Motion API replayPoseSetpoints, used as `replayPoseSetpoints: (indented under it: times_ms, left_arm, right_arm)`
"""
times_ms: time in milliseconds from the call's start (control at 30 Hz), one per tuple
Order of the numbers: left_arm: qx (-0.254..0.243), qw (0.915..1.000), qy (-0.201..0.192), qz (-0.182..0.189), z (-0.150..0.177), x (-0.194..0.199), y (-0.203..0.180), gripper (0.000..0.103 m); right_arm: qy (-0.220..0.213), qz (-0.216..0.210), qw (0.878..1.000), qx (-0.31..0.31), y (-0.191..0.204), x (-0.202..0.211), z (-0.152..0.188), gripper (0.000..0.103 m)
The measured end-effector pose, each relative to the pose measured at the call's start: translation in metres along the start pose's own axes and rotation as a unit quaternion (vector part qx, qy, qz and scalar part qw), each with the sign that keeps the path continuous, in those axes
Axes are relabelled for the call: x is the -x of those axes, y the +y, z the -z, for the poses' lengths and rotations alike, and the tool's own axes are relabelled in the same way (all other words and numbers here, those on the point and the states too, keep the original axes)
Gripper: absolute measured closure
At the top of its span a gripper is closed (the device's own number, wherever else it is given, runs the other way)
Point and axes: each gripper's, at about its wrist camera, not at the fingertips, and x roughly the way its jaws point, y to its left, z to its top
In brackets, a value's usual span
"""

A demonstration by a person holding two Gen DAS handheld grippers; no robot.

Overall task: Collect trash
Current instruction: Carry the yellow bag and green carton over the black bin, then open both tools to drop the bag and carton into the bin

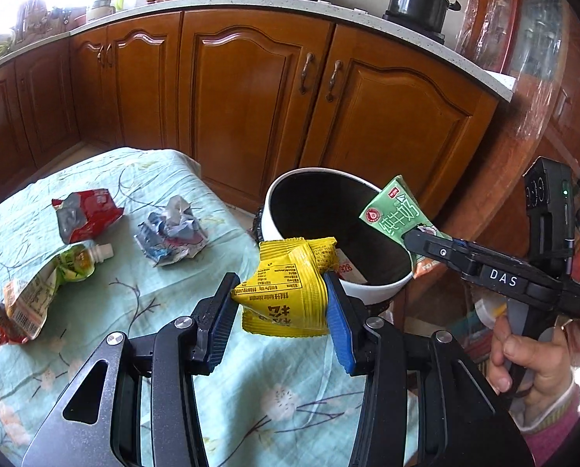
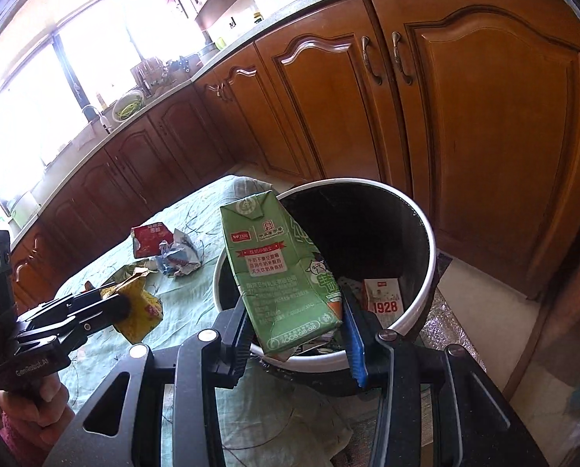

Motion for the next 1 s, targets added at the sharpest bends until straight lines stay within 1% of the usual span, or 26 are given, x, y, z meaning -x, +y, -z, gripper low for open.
replayPoseSetpoints:
  times_ms: [167, 400, 533, 767, 933, 1000]
  left_arm:
    - [-0.005, 0.9999, 0.010, 0.007, -0.022, -0.023, -0.010, 0.060]
    - [-0.034, 0.9991, 0.027, -0.004, -0.043, -0.053, -0.030, 0.060]
    - [-0.042, 0.9985, 0.035, -0.008, -0.048, -0.066, -0.038, 0.060]
    - [-0.042, 0.9978, 0.051, -0.011, -0.051, -0.084, -0.038, 0.060]
    - [-0.041, 0.9973, 0.061, -0.002, -0.055, -0.091, -0.036, 0.059]
    - [-0.044, 0.9968, 0.066, 0.005, -0.055, -0.092, -0.038, 0.056]
  right_arm:
    - [0.006, 0.011, 1.000, -0.003, -0.014, -0.009, -0.012, 0.062]
    - [0.016, 0.022, 1.000, -0.003, -0.026, -0.018, -0.022, 0.062]
    - [0.024, 0.027, 0.999, -0.004, -0.030, -0.025, -0.025, 0.062]
    - [0.038, 0.032, 0.999, -0.010, -0.037, -0.035, -0.027, 0.062]
    - [0.044, 0.036, 0.998, -0.006, -0.035, -0.038, -0.031, 0.061]
    - [0.052, 0.031, 0.998, -0.008, -0.036, -0.040, -0.032, 0.060]
